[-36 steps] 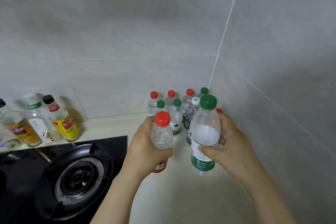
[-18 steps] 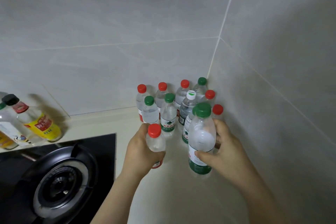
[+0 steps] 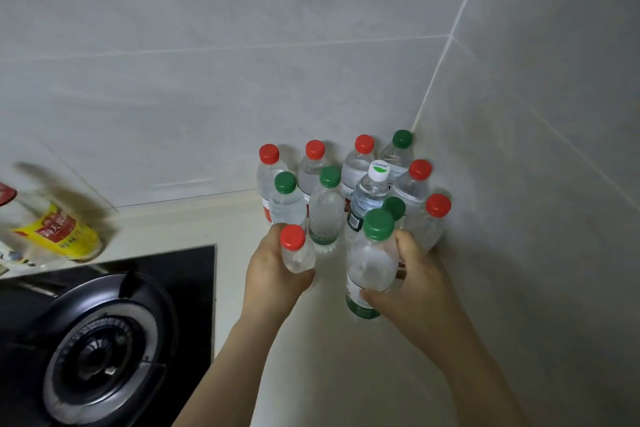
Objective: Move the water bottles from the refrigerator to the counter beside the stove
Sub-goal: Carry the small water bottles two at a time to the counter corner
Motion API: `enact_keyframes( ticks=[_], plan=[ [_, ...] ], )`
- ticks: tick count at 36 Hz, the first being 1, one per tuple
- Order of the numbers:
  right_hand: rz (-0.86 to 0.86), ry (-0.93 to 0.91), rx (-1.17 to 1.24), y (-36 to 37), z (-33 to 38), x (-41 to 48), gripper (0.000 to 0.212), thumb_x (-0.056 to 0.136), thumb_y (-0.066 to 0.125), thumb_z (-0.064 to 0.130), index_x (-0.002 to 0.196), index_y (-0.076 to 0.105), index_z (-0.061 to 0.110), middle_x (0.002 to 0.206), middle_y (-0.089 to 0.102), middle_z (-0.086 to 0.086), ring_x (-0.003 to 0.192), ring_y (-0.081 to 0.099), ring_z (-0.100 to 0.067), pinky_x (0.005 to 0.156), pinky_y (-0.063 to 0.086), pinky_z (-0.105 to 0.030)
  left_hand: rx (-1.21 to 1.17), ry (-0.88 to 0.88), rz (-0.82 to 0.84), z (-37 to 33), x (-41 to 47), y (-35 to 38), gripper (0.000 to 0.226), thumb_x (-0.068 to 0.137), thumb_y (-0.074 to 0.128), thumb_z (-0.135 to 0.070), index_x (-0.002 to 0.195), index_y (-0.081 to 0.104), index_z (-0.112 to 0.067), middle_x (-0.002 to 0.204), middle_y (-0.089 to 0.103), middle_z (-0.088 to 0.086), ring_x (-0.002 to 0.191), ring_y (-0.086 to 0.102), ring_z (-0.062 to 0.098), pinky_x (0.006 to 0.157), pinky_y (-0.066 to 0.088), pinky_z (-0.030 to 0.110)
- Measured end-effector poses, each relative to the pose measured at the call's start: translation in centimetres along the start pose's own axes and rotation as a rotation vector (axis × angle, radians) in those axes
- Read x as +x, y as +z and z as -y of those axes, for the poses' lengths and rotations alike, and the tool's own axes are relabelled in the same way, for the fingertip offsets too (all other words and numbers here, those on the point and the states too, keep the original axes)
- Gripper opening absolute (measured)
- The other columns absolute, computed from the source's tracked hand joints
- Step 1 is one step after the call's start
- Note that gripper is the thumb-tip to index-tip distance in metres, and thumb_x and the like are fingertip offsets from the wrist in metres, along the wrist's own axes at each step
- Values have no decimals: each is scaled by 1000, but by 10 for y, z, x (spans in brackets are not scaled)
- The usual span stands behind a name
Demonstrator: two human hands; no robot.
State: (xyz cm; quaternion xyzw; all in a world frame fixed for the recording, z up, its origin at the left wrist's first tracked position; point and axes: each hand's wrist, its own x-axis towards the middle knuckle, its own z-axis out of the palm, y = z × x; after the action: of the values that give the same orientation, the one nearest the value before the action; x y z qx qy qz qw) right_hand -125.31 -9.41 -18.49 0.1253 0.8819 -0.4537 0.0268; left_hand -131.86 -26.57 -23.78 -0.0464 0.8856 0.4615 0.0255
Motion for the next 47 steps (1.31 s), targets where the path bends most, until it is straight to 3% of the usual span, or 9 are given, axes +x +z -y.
enact_keyframes(
  ticks=[6,10,12,16,20,23,30,35,47],
  plan=[
    [26,0,-5,13,-5,11,59,67,76,19,111,45,44,103,57,31,95,56,8,75,50,-19,22,25,-29,8,10,5,29,70,69,-16,94,53,-21,86,59,-5,73,57,8,58,45,19],
    [30,1,-14,23,-8,17,57,66,74,22,111,45,42,105,60,21,95,59,-3,81,53,-33,58,69,-18,11,12,6,42,69,75,-14,104,52,-19,97,45,-6,71,44,-5,56,28,2],
    [30,-9,-15,27,-8,19,54,67,73,25,110,46,41,103,61,20,94,59,-4,80,54,-34,79,70,-19,12,14,6,39,71,72,-15,103,51,-19,95,46,-5,70,43,-2,55,27,3],
    [11,-48,-42,36,-8,26,46,70,72,26,107,47,41,96,61,21,90,57,2,73,48,-21,97,99,-32,14,18,8,34,74,70,-19,101,51,-17,90,47,-7,73,44,3,55,30,7],
    [-1,-68,-88,42,-6,35,41,72,70,22,105,50,36,95,61,19,89,57,-3,75,49,-25,117,134,-43,13,20,10,21,77,61,-14,94,50,-14,82,46,-9,88,44,15,64,37,24],
    [-4,-91,-118,45,-5,42,45,72,71,20,110,50,33,99,63,15,93,60,-8,78,52,-32,125,145,-49,18,22,12,20,76,61,-14,93,50,-15,85,50,-6,87,44,15,63,36,23],
    [-1,-81,-228,57,-6,56,61,69,73,13,122,45,27,108,63,7,100,59,-16,82,50,-32,119,141,-20,22,25,11,27,72,63,-13,93,48,-17,85,51,-5,86,43,12,57,35,13],
    [0,-76,-219,66,-8,63,59,70,73,12,120,44,25,109,62,5,100,59,-17,79,48,-30,110,151,-44,18,23,9,23,77,62,-16,96,50,-13,84,48,-5,88,47,17,64,43,27],
    [-52,-86,-113,75,-13,69,58,71,74,10,121,45,21,113,61,3,105,58,-18,88,50,-37,102,180,-67,17,23,8,27,79,66,-17,102,52,-11,89,49,-3,91,48,17,67,40,24]
  ],
)
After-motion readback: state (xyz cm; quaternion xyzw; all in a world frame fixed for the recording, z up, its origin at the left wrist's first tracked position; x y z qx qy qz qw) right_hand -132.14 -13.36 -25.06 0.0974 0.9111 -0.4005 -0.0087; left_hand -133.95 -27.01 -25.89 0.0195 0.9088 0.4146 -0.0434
